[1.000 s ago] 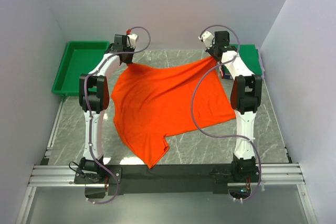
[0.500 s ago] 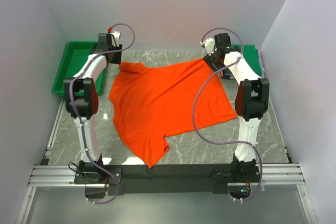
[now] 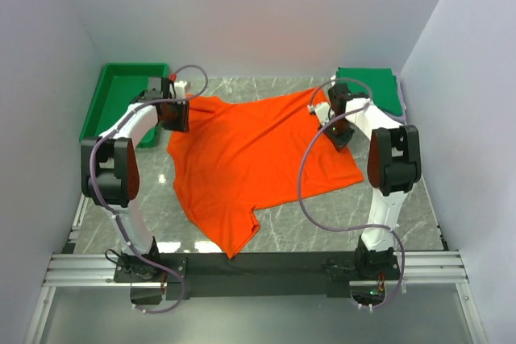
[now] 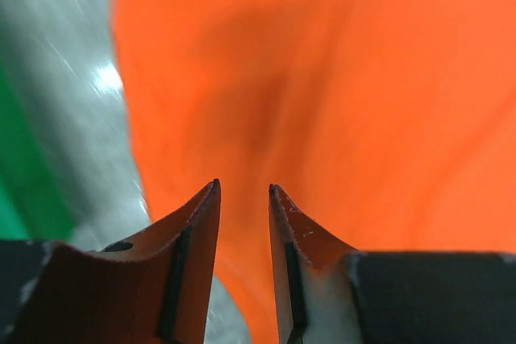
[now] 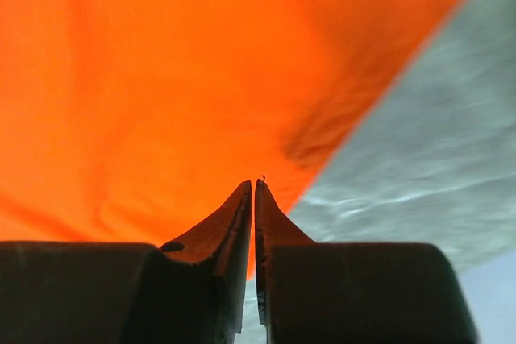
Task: Fold and stack the t-shirts
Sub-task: Flatten the tshirt out
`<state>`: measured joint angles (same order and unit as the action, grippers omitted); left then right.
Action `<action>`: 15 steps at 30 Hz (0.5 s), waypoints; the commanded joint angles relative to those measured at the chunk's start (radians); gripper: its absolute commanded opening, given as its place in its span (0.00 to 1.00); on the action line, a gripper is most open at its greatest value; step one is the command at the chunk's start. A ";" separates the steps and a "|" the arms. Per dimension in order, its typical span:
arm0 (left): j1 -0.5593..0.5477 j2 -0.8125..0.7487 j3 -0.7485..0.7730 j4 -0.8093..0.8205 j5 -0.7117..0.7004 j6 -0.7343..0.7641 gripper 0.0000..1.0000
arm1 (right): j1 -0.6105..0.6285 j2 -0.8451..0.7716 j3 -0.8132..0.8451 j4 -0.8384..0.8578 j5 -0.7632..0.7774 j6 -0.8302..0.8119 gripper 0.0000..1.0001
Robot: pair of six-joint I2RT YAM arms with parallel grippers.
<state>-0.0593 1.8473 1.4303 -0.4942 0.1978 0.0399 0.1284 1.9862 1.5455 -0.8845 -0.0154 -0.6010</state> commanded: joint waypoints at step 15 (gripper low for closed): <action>0.082 0.318 0.237 -0.158 -0.144 0.109 0.28 | 0.138 -0.156 -0.421 -0.105 -0.069 0.020 0.09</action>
<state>-0.0071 2.1014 1.5742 -0.6285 0.1059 0.0910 0.1978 1.8767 1.1999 -0.9211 -0.0002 -0.5903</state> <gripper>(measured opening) 0.281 0.093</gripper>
